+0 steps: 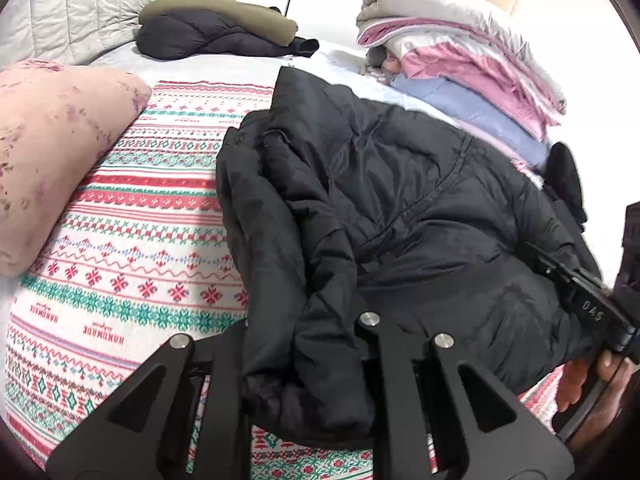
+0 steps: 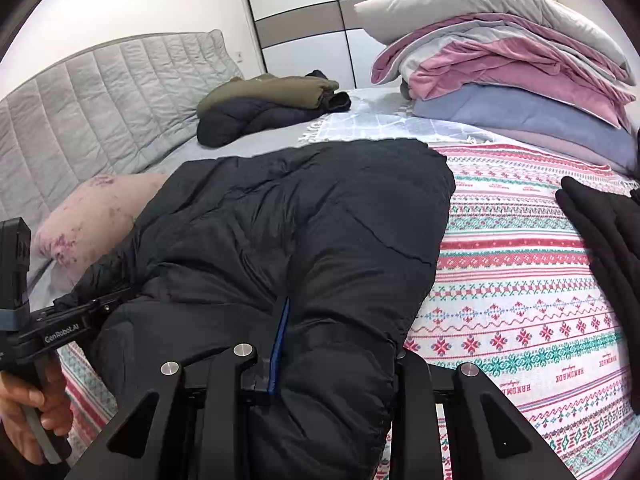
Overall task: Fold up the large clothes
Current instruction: 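Lift the jacket bundle with both grippers and place it on the pink pillow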
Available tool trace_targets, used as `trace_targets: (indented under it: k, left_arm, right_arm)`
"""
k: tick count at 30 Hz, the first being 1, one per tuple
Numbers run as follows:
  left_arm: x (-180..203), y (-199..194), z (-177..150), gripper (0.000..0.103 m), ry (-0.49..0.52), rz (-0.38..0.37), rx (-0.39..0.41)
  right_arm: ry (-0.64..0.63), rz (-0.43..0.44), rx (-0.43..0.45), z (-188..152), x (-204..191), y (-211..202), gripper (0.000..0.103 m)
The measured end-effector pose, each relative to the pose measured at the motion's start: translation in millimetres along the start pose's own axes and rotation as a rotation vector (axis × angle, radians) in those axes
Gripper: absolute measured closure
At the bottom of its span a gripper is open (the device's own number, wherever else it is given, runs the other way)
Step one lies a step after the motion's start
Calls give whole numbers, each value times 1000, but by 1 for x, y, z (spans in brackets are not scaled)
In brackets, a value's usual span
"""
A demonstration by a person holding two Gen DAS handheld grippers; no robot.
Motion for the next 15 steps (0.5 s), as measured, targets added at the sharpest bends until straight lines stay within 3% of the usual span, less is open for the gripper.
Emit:
trace_targets:
  k: [3, 8, 12, 15]
  left_arm:
    - [-15, -19, 17, 88, -37, -33, 32]
    - [-44, -74, 68, 89, -55, -10, 151]
    - [-81, -147, 129, 89, -55, 24, 262]
    - [-122, -202, 169, 89, -57, 81, 357]
  right_arm:
    - [-14, 3, 36, 13, -13, -7, 77]
    - [-67, 7, 97, 47, -60, -14, 78]
    - [-90, 85, 213, 104, -118, -34, 79]
    - [-84, 207, 302, 147, -173, -41, 79]
Point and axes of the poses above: each gripper's, at about its wrist camera, not at the fingertips, and y roughly the way its jaws point, x to its right, z to its top, the point moved 10 cm from there along y, roughly the way its jaws point, and after that the axes turned 4 degrees about z, right-handed, at the moved point
